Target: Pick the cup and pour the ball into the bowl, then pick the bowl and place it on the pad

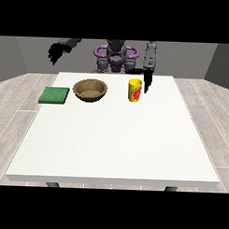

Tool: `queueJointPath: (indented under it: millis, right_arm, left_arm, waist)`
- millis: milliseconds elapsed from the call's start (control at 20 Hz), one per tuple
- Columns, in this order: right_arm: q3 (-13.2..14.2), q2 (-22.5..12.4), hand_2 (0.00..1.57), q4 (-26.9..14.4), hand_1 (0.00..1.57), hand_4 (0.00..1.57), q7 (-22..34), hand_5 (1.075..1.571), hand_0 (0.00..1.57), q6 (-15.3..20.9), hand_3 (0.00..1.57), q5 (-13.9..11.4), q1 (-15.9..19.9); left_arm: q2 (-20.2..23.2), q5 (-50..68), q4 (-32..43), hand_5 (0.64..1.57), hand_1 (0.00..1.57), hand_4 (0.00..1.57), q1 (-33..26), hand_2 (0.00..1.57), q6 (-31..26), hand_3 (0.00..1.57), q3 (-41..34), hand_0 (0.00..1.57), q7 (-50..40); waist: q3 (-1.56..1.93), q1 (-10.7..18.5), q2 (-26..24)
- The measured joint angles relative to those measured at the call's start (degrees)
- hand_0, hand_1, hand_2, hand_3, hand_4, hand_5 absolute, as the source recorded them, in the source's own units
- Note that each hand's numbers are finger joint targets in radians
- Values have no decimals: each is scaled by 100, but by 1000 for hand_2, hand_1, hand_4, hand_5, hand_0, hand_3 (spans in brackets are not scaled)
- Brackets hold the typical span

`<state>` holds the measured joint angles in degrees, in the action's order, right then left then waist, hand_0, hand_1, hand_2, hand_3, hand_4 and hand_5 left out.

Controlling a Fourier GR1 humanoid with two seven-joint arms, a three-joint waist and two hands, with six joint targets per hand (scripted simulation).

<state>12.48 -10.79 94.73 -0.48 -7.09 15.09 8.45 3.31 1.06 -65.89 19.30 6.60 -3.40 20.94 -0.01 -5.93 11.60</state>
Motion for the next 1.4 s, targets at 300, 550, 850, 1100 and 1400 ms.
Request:
queueJointPath:
  millis: [300,550,850,1100,1400]
  right_arm:
    - [44,-73,0,-165,0,671,-91,1562,0,-172,0,32,-24]
    - [160,-226,0,-230,0,662,-147,1569,0,-364,0,156,56]
    - [352,-548,0,54,0,642,216,1568,0,-555,164,543,334]
    - [640,-806,0,-246,0,640,322,1568,0,-834,269,837,255]
    - [829,-1008,0,-950,0,638,471,1564,0,-927,302,883,252]
  left_arm:
    - [-21,63,1212,1445,0,253,346,0,-52,0,-289,0,784]
    - [46,118,1945,1538,919,1243,677,1316,77,1379,-573,919,1206]
    - [134,-249,2488,1457,1283,1366,887,1571,851,1571,-681,1283,1875]
    - [132,-509,2778,1436,1276,1391,1074,1571,1309,1571,-587,1276,1660]
    - [25,-1450,2821,1502,1313,1399,1402,1571,2094,1571,162,1313,577]
  waist:
    - [0,-124,-15]
    - [0,-295,149]
    - [20,-636,398]
    - [15,-617,113]
    - [15,-400,-620]
